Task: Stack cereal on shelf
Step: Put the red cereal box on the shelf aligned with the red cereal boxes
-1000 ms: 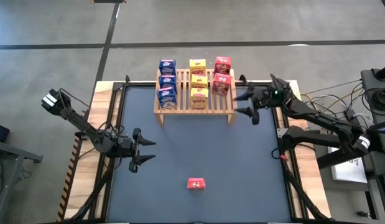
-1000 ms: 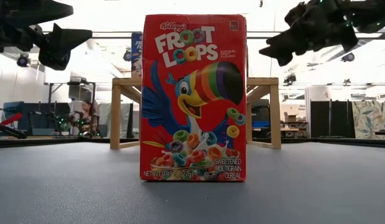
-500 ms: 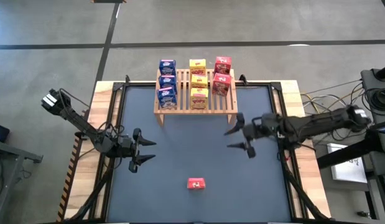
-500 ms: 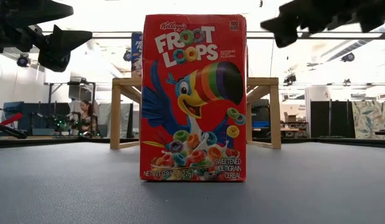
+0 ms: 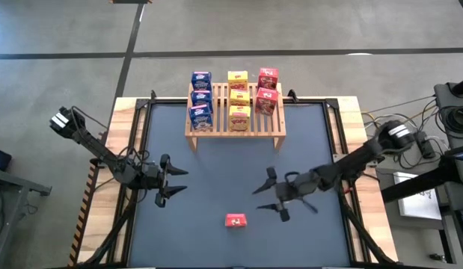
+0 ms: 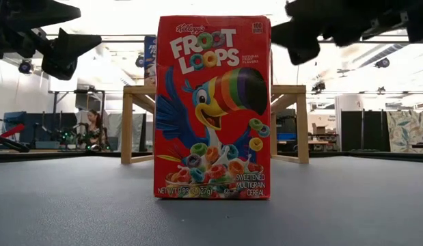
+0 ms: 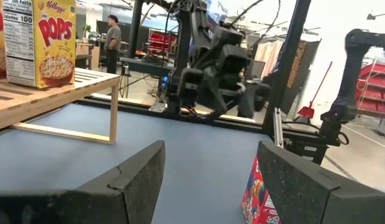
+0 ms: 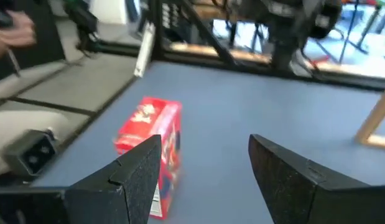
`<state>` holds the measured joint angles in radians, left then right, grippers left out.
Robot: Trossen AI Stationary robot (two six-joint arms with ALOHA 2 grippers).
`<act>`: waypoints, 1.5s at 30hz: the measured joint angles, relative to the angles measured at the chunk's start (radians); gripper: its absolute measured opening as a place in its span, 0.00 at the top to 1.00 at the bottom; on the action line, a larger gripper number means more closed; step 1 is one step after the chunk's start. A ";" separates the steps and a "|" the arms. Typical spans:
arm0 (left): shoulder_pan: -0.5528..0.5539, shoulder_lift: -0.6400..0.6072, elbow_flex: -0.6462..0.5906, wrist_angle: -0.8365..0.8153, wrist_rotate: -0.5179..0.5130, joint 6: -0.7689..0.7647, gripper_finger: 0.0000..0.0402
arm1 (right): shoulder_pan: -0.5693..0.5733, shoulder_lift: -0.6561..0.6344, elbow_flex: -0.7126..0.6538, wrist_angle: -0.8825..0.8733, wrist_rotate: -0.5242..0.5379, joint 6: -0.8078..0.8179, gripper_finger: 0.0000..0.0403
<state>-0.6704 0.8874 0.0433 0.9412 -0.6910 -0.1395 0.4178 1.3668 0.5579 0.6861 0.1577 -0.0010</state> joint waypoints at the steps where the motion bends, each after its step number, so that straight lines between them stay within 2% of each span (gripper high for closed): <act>1: 0.000 0.003 0.000 0.000 0.000 -0.001 0.40 | 0.007 0.033 0.019 0.003 0.001 0.010 0.43; 10: 0.000 0.044 0.000 -0.001 -0.001 -0.027 0.40 | 0.066 0.226 0.169 0.000 -0.005 0.074 0.43; 25: 0.000 0.068 0.008 0.001 -0.001 -0.041 0.40 | 0.069 0.270 0.208 0.002 0.001 0.166 0.42; 29: 0.000 0.070 0.008 0.000 -0.002 -0.043 0.40 | 0.069 0.266 0.208 0.007 0.001 0.193 0.36; 38: 0.000 0.073 0.008 0.000 -0.002 -0.043 0.40 | 0.068 0.301 0.208 0.057 0.003 0.236 0.13; 45: 0.000 0.073 0.008 0.000 -0.006 -0.043 0.40 | 0.066 0.383 0.208 0.068 0.029 0.270 0.12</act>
<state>-0.6704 0.9607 0.0509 0.9413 -0.6974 -0.1822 0.4836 1.7494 0.7658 0.7546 0.1867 0.2690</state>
